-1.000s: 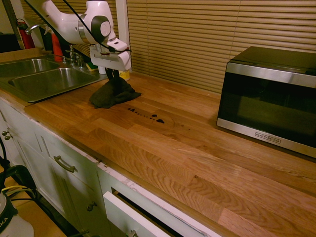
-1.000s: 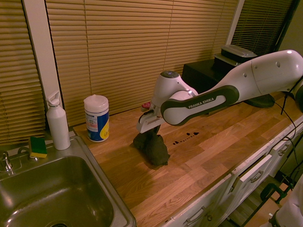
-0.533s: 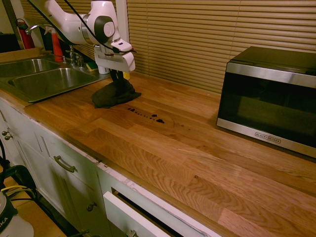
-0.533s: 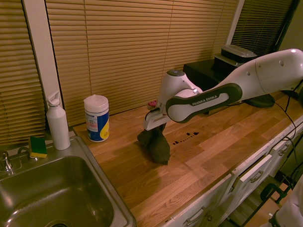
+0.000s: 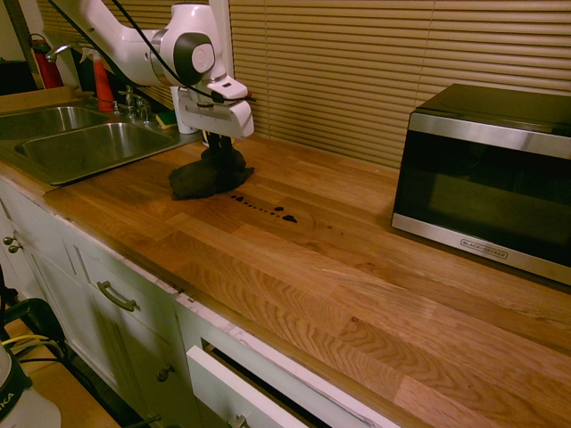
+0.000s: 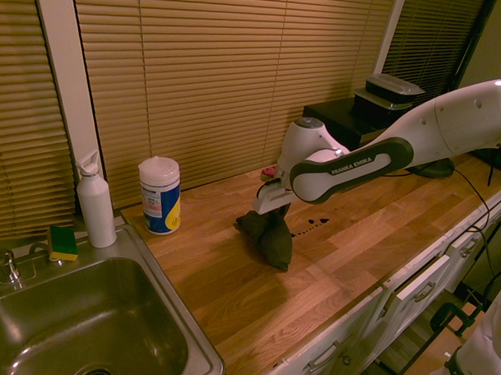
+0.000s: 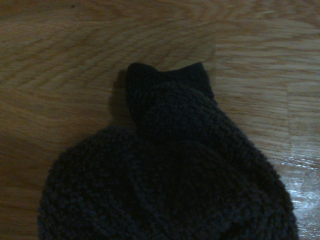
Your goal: Clear the spill
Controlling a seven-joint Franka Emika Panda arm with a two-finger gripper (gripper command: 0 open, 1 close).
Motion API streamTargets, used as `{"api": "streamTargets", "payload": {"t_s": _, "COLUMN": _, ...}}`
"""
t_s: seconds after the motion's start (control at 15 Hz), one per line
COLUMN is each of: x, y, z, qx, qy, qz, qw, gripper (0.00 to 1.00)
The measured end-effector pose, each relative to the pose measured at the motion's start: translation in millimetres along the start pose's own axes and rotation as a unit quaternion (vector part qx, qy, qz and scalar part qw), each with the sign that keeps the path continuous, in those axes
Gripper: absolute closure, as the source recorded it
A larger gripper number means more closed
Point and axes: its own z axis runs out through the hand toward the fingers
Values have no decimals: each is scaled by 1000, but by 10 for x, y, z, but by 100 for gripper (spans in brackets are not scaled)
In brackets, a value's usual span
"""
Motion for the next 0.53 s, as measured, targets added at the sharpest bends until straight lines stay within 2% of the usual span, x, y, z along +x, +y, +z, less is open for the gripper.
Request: {"api": "streamTargets", "payload": {"t_s": 0.53, "x": 586, "y": 644, "z": -24, "qx": 7, "qy": -1, "qz": 44, "qw": 999, "gripper": 100}}
